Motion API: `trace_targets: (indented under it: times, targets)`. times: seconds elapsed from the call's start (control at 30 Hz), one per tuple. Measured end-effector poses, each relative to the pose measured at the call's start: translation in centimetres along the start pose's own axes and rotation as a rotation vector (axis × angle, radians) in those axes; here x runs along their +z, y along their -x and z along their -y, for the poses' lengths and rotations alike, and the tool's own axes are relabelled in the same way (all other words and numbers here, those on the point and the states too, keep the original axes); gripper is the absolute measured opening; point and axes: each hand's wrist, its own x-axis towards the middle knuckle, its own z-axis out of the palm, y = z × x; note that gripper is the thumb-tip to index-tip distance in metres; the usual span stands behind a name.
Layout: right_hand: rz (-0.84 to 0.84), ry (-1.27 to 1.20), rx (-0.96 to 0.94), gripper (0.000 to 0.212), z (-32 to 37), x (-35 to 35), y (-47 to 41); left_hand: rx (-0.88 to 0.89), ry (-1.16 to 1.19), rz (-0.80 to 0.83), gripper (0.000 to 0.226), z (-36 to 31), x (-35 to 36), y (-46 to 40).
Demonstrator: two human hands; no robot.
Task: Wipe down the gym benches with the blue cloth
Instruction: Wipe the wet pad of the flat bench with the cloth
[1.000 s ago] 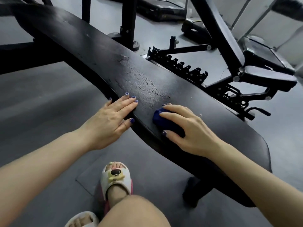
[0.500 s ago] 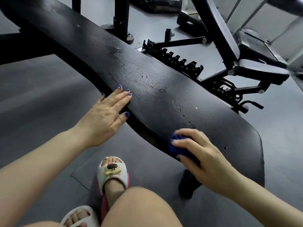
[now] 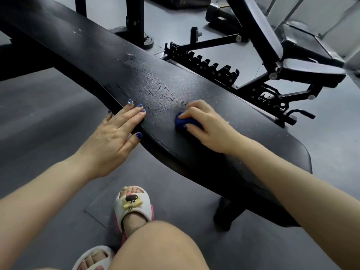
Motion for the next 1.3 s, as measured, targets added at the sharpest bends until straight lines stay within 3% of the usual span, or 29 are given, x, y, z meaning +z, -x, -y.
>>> trace_targets:
  times: [0.2,0.4,0.6,0.77,0.93,1.13,1.3]
  targets:
    - [-0.166,0.013,0.252,0.032,1.4,1.1,1.2,0.006,-0.036,-0.034,0.069,-0.7,0.4,0.1]
    - [-0.081,-0.004,0.076,0.027,3.7,-0.1,7.5,0.108,-0.053,-0.024,0.066,-2.7,1.2,-0.1]
    - [-0.012,0.008,0.102,0.027,2.5,-3.9,18.2,0.139,-0.084,-0.035,0.061,-2.3,1.7,-0.3]
    - [-0.055,0.037,0.005,0.023,3.9,-0.5,10.4,0.135,-0.096,-0.043,0.061,-2.7,1.6,-0.3]
    - [0.064,0.012,-0.169,0.023,2.6,-0.1,5.4,0.129,-0.09,-0.043,0.06,-2.7,1.6,-0.3]
    - [-0.054,-0.041,-0.01,0.024,-0.8,-0.2,1.7,0.131,-0.078,-0.064,0.058,-2.7,1.8,-0.2]
    - [-0.036,-0.061,-0.019,0.024,-0.5,-0.2,3.0,0.129,-0.079,-0.06,0.058,-2.6,1.8,-0.2]
